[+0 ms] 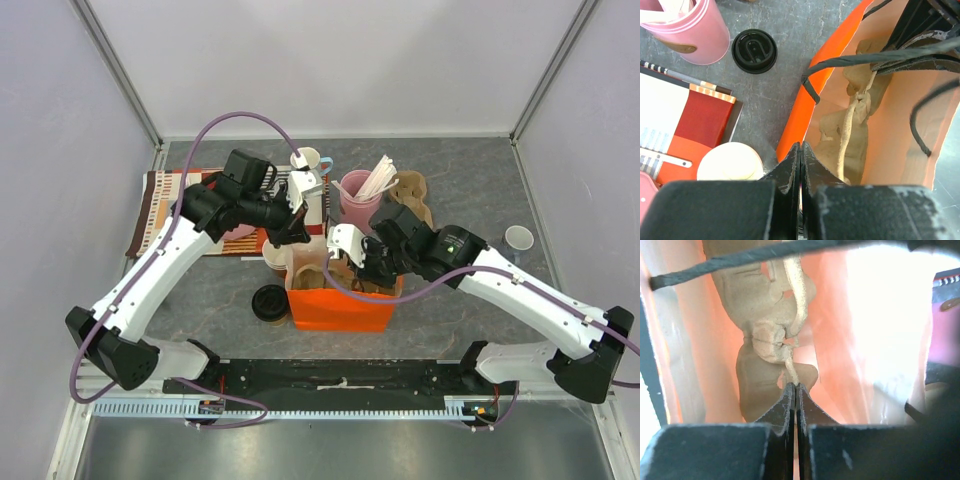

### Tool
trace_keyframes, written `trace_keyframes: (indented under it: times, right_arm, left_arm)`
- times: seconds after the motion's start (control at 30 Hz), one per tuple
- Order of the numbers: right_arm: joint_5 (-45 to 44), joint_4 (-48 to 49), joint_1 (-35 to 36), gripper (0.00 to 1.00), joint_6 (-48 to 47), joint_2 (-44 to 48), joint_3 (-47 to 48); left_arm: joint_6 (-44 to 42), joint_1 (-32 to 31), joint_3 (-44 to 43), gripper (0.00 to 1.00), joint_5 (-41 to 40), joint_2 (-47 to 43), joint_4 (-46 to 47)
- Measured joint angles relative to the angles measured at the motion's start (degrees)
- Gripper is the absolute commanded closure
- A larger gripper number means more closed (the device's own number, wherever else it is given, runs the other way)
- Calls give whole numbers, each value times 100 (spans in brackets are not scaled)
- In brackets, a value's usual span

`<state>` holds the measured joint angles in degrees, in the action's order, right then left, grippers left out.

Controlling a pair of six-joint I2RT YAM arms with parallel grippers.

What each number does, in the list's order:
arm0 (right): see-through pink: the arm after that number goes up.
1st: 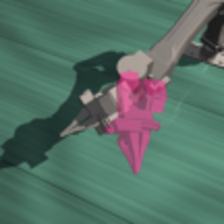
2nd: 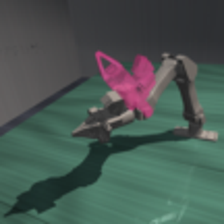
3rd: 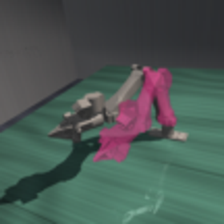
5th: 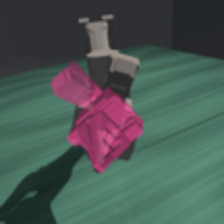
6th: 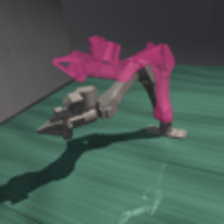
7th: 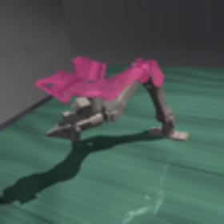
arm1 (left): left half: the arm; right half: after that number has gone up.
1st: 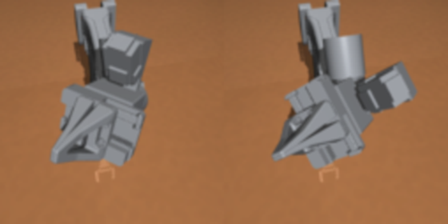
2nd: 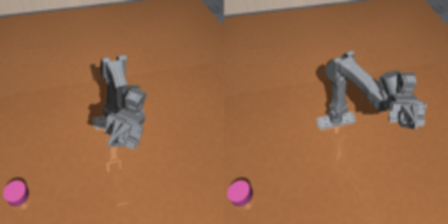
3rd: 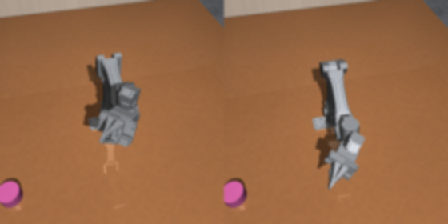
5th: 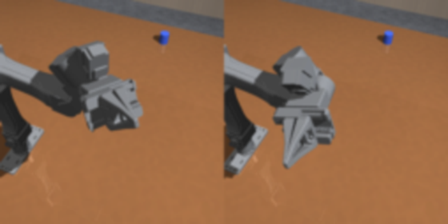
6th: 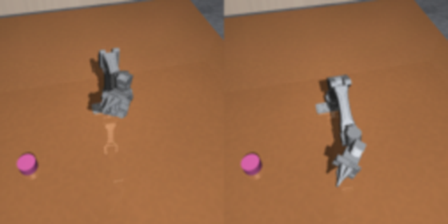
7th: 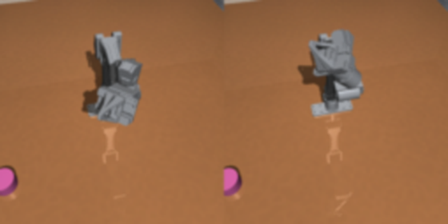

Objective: Pack the takeout coffee

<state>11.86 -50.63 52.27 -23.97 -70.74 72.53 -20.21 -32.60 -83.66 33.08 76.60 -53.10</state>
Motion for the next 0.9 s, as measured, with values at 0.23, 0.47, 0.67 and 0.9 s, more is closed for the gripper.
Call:
trace_keyframes:
  times: [0.23, 0.47, 0.67, 0.9]
  right_arm:
    - [-4, 26, 0, 100, 149, 83, -273]
    - [-170, 584, -31, 100, 785, 411, -852]
    - [-197, 1123, -37, 100, 1307, 890, -1008]
    - [-424, 1231, -44, 100, 1539, 688, -957]
  left_arm:
    - [35, -7, -109, 98, 37, 245, 136]
    - [262, -92, 828, 98, -59, -337, 1322]
    - [564, -116, 1480, 98, -142, -887, 1991]
    - [656, -125, 1532, 98, -363, -848, 2352]
